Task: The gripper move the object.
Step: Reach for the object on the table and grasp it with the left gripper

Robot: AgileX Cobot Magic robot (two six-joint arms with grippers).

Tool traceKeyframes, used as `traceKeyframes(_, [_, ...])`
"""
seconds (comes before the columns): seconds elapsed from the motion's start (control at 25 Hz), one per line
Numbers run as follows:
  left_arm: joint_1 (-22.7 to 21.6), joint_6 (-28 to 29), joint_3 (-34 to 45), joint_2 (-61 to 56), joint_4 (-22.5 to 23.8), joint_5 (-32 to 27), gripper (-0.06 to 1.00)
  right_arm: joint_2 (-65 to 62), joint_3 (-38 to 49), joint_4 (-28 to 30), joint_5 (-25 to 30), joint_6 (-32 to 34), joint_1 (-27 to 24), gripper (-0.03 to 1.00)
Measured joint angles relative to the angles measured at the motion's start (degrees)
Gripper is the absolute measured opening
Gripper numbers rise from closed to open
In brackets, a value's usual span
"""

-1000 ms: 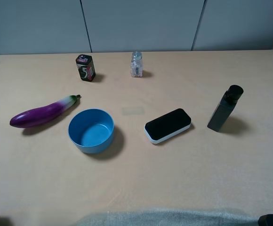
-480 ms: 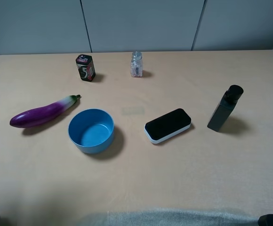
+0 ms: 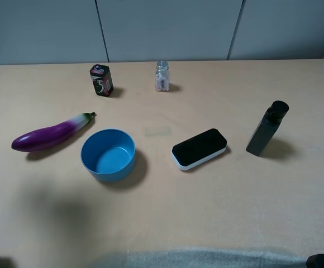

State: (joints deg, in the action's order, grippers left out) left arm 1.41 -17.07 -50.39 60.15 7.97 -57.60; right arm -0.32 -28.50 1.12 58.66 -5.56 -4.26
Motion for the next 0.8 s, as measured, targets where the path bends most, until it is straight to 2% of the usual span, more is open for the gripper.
traceKeyframes(0.4, [0.6, -19.5, -0.2, 13.9, 0.0, 5.6, 0.83, 0.0, 0.0, 0.0, 0.0, 0.0, 0.0, 0.69])
traceKeyframes(0.56, [0.8, -21.6, -0.2, 17.2, 0.0, 6.6, 0.83, 0.0, 0.0, 0.0, 0.0, 0.0, 0.0, 0.69])
traceKeyframes(0.8, [1.9, -21.8, -0.3, 21.7, -0.2, 10.0, 0.83, 0.0, 0.0, 0.0, 0.0, 0.0, 0.0, 0.69])
